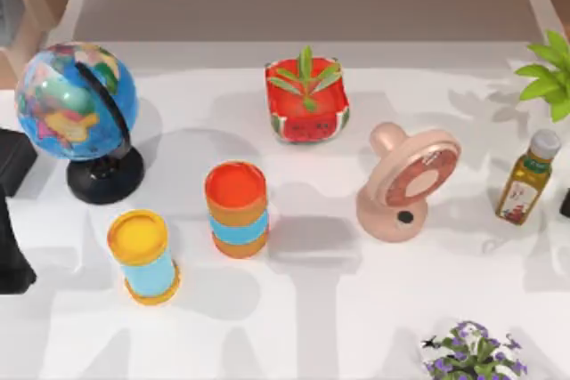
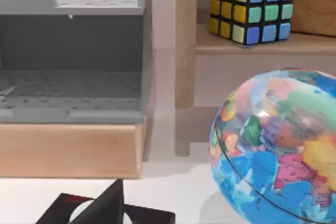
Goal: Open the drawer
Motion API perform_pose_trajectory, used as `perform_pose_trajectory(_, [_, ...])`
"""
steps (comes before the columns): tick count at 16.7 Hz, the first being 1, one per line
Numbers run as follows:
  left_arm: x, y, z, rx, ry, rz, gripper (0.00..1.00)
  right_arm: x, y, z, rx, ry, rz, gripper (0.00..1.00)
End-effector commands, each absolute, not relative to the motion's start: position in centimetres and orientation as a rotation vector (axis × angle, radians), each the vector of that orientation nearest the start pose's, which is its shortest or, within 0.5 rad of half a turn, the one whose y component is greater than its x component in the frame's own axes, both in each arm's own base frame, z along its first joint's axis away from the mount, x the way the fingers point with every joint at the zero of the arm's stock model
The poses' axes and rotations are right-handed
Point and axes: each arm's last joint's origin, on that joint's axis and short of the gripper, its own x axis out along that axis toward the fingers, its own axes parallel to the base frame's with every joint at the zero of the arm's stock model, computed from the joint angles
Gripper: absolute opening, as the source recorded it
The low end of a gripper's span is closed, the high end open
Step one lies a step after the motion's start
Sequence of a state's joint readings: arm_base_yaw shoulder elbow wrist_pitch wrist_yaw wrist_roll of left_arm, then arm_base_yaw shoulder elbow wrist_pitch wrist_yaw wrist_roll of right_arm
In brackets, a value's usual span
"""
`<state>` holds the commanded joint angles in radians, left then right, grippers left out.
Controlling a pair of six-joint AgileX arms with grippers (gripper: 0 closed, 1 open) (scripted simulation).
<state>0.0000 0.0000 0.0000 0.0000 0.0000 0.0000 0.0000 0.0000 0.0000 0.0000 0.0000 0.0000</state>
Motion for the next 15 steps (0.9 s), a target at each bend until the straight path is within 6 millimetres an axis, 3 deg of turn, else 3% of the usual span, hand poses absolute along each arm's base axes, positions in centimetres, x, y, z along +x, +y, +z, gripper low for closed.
perform_pose_trajectory(4, [10.6, -0.1, 16.0, 0.0, 0.0, 0.0, 1.0, 10.6, -0.4, 17.1, -0.001, -0.013, 0.0, 1.0])
perform_pose_trajectory(8, [10.6, -0.1, 16.0, 0.0, 0.0, 0.0, 1.0, 11.3, -1.6, 21.5, 0.0, -0.025, -0.005, 1.0])
perform_pose_trajectory(15, [10.6, -0.1, 16.0, 0.0, 0.0, 0.0, 1.0, 15.4, -5.8, 28.3, 0.011, 0.011, -0.003, 1.0])
